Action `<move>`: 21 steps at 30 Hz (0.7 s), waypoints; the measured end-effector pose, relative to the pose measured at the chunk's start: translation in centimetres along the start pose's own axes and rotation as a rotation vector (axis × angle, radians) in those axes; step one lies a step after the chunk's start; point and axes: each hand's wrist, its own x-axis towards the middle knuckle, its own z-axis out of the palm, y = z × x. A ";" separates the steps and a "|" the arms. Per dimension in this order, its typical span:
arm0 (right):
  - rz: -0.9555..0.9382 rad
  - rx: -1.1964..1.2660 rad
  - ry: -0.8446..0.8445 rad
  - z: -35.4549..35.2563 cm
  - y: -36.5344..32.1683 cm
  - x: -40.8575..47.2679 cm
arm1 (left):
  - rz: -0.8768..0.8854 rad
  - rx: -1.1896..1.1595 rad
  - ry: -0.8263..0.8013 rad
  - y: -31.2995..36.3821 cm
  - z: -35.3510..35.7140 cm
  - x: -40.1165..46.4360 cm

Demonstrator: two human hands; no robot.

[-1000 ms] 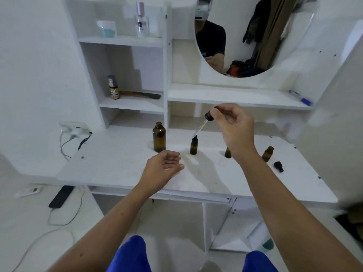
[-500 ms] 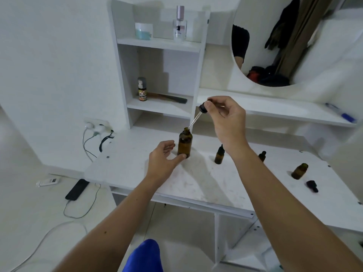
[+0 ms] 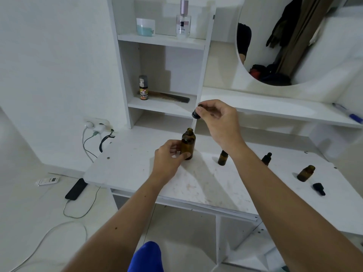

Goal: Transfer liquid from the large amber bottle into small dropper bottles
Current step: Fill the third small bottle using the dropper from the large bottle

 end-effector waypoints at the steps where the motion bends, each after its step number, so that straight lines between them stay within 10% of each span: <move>1: 0.009 -0.024 -0.019 0.2 0.3 0.1 | 0.001 -0.001 0.002 -0.1 0.0 0.0; 21: 0.086 -0.159 -0.014 2.0 2.3 -0.6 | 0.007 0.018 -0.007 -0.4 0.1 0.3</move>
